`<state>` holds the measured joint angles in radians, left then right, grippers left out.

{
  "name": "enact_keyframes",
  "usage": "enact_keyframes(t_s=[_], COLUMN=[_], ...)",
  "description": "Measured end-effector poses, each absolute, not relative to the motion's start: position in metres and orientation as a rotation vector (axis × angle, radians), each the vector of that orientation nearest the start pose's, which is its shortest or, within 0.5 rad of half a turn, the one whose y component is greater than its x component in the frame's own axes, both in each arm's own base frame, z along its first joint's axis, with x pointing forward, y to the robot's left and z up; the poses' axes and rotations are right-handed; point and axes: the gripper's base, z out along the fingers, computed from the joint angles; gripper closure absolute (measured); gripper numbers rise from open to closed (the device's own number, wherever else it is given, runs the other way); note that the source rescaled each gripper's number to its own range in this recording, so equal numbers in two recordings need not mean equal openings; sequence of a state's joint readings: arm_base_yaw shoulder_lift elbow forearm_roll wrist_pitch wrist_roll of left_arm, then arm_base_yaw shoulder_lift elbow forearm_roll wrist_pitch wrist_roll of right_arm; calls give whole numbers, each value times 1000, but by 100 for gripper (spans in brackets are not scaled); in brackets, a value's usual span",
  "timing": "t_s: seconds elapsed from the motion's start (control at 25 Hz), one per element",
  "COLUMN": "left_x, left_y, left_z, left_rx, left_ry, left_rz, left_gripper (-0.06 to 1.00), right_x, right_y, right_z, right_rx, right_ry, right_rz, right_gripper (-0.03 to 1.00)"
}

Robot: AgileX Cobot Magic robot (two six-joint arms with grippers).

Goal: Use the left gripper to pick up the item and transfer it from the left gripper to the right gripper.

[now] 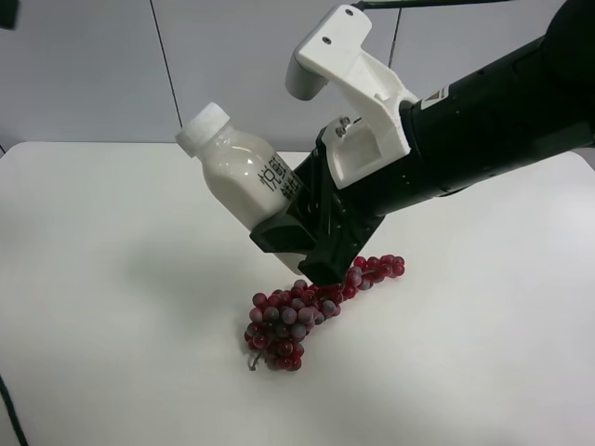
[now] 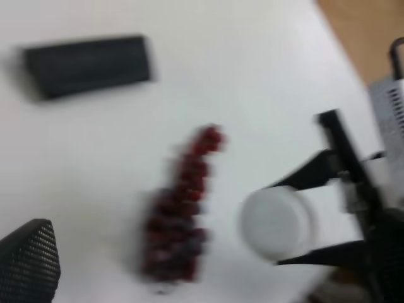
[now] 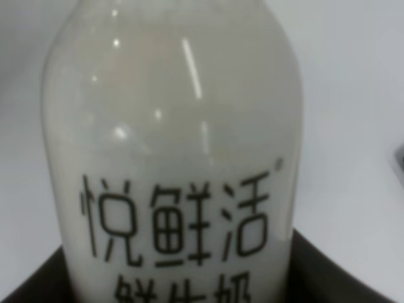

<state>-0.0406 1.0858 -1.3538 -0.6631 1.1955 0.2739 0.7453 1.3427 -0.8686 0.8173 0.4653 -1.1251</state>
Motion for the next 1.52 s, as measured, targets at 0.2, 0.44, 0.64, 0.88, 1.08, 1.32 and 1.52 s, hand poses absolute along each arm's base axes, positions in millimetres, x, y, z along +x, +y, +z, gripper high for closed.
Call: enact_keyframes(t_s=[0.2,0.44,0.64,0.88,1.08,1.32,1.52], left_x=[121,56,17,-9,-20,-16,-7], left_y=[-39,-30,-20,-10,-4,0,0], left_z=[467,444,401,350,315,292,280], left_rx=[277,251,238,186,112,91,87], left_ry=[2129,2054,2036,2011,1981,2018,2037], left_rz=[-429,-329,-209,-99,-56,-6,3], left_gripper=[-5,-6,-6,-6,-6,-6,-6], right_x=[184,184,184,184,184,185,188], right_y=[211,211,211,211,211,211,211], right_z=[276,276,276,276,276,276,278], right_rx=[-1365,-1366,-1366,-1365,-1359,-1331,-1269], right_ry=[1865,1865,1865,1866,1872,1892,1900], right_rz=[581,582,582,583,586,597,585], right_gripper=[97,97,97,97,97,97,97])
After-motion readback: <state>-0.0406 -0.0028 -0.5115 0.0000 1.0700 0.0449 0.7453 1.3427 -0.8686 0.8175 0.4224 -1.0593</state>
